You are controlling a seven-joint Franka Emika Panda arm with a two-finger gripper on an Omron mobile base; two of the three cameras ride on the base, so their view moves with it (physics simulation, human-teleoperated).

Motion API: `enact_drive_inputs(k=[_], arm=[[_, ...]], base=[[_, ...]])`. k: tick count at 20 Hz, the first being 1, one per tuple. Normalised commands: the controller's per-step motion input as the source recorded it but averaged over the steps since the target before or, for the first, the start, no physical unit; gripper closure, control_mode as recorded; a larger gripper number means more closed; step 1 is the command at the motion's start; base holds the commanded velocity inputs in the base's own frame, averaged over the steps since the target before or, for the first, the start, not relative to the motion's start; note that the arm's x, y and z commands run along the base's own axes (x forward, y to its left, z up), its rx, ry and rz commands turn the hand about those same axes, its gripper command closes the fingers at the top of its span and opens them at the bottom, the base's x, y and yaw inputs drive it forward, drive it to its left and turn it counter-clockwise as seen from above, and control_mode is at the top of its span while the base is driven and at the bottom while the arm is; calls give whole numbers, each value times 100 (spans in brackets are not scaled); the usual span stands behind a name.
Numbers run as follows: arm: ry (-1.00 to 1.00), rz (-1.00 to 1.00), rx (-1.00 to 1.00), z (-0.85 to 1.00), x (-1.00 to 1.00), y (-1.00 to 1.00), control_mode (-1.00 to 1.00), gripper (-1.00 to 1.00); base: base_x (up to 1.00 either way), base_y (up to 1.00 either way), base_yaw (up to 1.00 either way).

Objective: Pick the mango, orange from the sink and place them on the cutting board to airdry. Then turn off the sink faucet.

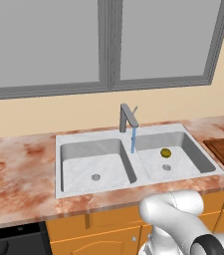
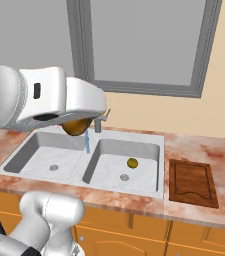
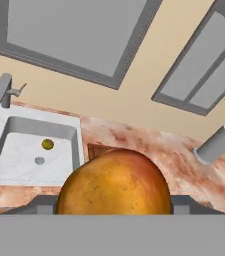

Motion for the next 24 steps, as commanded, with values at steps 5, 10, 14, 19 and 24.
enact_drive_inputs(k=[5, 10, 14, 19, 24], arm=[[6, -17, 18, -86, 8, -84, -100, 100], [11, -18, 19, -99, 25, -73, -100, 100], [21, -26, 11, -52, 64, -16, -100, 100], [0, -6, 3, -11, 30, 6, -100, 100], [-30, 12, 0, -18, 4, 0, -100, 100]], base=[[0, 0, 0], [0, 0, 0], [0, 0, 0], [0, 0, 0], [0, 0, 0]])
